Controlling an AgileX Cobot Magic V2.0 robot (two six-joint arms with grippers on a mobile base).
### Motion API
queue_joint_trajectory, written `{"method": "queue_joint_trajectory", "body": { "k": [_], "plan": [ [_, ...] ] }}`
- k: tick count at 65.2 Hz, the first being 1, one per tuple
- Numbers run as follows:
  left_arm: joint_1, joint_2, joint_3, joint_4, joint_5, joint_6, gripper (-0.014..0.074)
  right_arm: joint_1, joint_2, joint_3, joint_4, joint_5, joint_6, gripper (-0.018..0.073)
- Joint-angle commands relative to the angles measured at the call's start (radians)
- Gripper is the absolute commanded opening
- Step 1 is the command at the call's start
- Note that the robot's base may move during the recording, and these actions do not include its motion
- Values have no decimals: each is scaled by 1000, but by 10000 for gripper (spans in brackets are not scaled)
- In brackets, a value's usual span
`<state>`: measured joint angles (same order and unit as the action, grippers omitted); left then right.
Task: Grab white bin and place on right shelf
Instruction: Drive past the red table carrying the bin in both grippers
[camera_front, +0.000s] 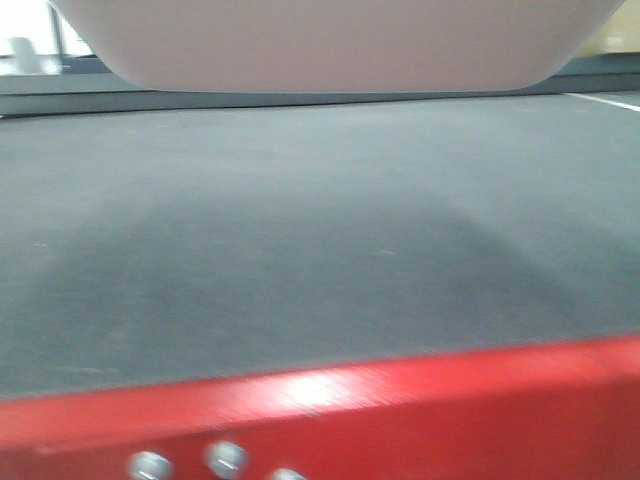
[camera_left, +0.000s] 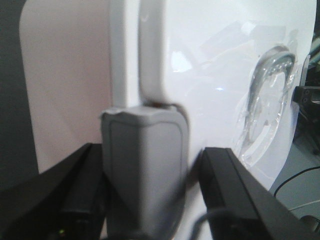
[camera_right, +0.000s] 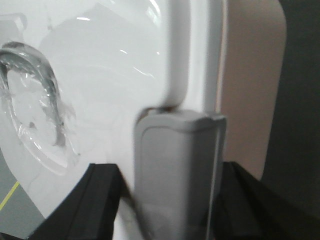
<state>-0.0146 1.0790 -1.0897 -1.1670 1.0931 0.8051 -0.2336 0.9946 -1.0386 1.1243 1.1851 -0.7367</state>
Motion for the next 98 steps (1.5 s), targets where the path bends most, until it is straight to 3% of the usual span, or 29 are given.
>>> {"method": "queue_joint_trajectory", "body": {
  "k": [1,98],
  "plan": [
    [-20,-27,-31,-197,80,11,262,10,-20,-35,166,126,-8,424],
    [-20,-27,-31,-197,80,11,262,10,-20,-35,166,126,-8,424]
  ]
}}
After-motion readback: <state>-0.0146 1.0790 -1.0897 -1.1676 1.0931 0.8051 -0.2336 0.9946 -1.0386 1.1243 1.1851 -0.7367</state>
